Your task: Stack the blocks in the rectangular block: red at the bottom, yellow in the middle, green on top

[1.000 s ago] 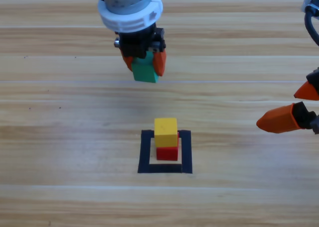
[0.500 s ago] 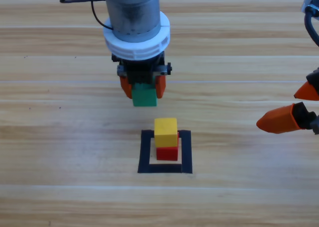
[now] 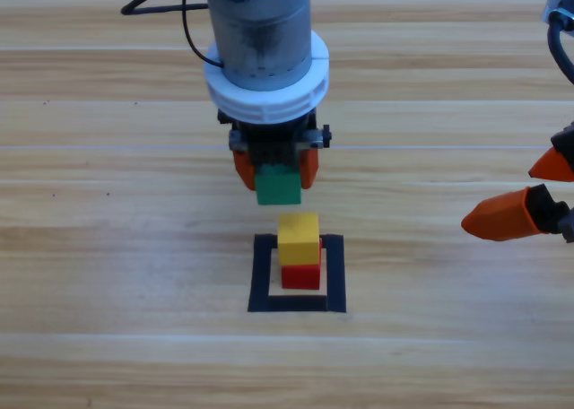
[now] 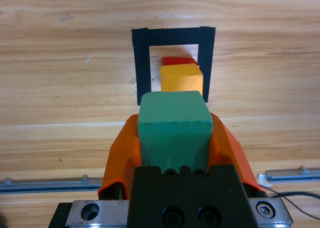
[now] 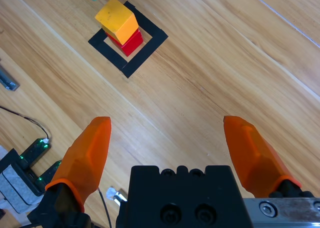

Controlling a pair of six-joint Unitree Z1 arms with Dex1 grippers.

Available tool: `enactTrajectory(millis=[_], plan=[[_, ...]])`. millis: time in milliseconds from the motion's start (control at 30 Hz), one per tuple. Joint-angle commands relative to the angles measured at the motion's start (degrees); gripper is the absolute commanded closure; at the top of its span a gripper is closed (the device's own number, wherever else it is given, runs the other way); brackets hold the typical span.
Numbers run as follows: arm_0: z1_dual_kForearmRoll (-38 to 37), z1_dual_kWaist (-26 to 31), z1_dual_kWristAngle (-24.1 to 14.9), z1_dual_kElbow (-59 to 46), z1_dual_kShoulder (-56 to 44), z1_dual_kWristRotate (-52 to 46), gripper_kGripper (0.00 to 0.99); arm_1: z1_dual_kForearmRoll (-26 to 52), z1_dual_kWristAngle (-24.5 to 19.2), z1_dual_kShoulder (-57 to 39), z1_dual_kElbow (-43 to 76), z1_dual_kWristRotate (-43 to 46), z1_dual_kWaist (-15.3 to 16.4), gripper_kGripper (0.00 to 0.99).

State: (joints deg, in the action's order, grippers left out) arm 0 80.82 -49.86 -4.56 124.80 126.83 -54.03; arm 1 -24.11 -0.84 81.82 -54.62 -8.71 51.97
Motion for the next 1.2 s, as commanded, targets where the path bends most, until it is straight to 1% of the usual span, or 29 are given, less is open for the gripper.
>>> enactTrajectory(millis=[33, 400, 1200], plan=[[0.1, -2.0, -0.9, 1.2, 2.6, -0.3, 0.990, 0.8, 0.9, 1.8, 1.9, 0.3, 1.5, 0.002], [0.1, -2.3, -1.2, 2.7, 5.6, 1.0, 0.990, 0.8, 1.0, 1.9, 1.9, 0.3, 1.5, 0.002], [0.1, -2.9, -1.5, 2.8, 7.2, 1.6, 0.990, 0.8, 1.1, 2.5, 1.8, 0.3, 1.5, 0.002]])
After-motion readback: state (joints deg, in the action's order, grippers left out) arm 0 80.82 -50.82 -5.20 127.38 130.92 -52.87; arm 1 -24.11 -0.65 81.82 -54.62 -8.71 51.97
